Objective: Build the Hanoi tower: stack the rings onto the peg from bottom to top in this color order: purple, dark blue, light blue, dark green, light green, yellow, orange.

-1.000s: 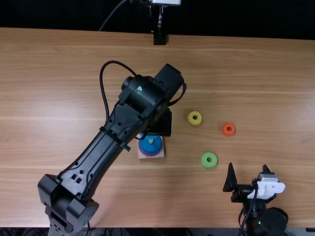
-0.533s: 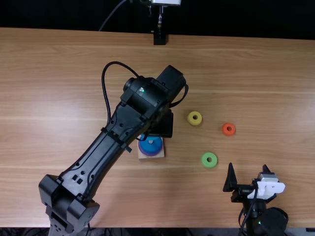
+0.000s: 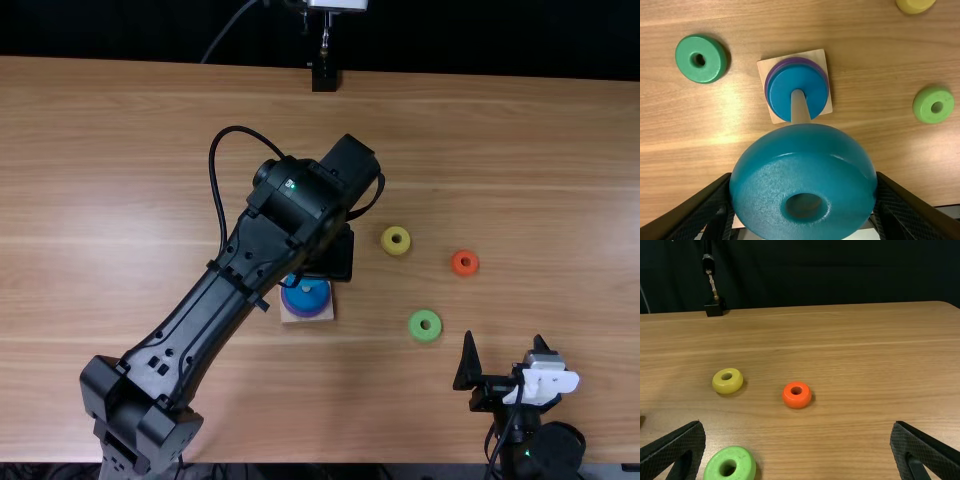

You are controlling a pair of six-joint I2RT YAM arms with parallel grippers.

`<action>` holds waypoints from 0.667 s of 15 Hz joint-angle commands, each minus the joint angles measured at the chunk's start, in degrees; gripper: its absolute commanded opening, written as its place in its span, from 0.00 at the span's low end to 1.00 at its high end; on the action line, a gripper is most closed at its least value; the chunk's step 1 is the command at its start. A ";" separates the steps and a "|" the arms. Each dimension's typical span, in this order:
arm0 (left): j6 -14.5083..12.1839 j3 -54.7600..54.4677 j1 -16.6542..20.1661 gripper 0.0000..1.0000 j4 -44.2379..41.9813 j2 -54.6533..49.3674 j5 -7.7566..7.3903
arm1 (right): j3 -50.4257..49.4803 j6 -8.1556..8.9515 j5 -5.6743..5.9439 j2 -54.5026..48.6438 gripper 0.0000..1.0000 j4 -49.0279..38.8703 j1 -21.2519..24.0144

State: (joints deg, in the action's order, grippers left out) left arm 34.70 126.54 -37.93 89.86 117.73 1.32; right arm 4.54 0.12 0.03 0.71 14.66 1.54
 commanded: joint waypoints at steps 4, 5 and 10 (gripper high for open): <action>0.32 3.19 0.14 0.00 -1.27 3.12 0.58 | -3.66 0.09 0.49 -0.71 1.00 3.97 0.57; 0.32 3.54 0.23 0.00 -1.48 3.21 0.58 | -3.66 0.09 0.49 -0.71 1.00 3.97 0.57; 0.00 3.89 0.32 0.00 -1.48 3.29 1.10 | -3.66 0.09 0.49 -0.71 1.00 3.97 0.57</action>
State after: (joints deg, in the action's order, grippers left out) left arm 34.70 128.31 -37.87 88.40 120.36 1.52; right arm 4.54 0.10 0.03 0.71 14.68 1.56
